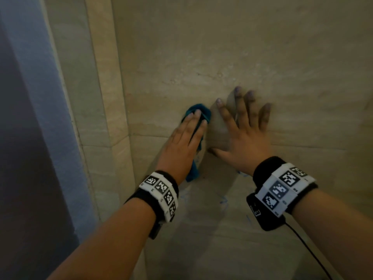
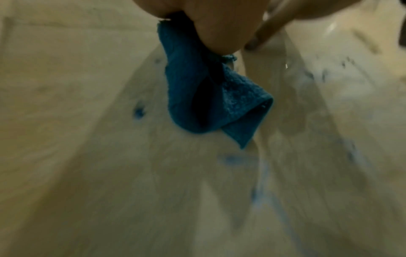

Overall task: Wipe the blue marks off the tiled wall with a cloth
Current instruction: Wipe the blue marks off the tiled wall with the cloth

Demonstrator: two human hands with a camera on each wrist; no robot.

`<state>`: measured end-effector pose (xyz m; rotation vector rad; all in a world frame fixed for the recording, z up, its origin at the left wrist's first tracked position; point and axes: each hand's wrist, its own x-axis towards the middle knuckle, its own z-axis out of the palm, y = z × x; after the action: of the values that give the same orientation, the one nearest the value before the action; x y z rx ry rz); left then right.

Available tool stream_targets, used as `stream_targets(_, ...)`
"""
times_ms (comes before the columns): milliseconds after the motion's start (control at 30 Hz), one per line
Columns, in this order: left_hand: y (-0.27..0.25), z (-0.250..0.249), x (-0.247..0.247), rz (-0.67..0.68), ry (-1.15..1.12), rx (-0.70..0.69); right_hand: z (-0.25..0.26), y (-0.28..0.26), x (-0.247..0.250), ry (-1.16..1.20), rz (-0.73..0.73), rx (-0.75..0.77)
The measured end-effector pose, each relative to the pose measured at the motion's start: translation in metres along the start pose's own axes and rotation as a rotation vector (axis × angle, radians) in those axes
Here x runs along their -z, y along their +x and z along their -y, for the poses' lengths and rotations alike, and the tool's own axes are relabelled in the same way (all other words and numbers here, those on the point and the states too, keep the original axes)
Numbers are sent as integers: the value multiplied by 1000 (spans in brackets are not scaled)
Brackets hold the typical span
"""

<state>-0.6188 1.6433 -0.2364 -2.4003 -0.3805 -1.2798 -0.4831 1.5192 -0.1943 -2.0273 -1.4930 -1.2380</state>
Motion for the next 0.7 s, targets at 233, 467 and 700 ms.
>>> stream_targets(233,-44,11,-8,81,57,-71,14,-25,-5,-21,13,62)
stream_targets(467,-19,23,16,114,-23,321,33,-47,-22,11,91,-1)
stream_targets(700,-44,19,-8,62,120,52,41,-46,-36,28,115,-48)
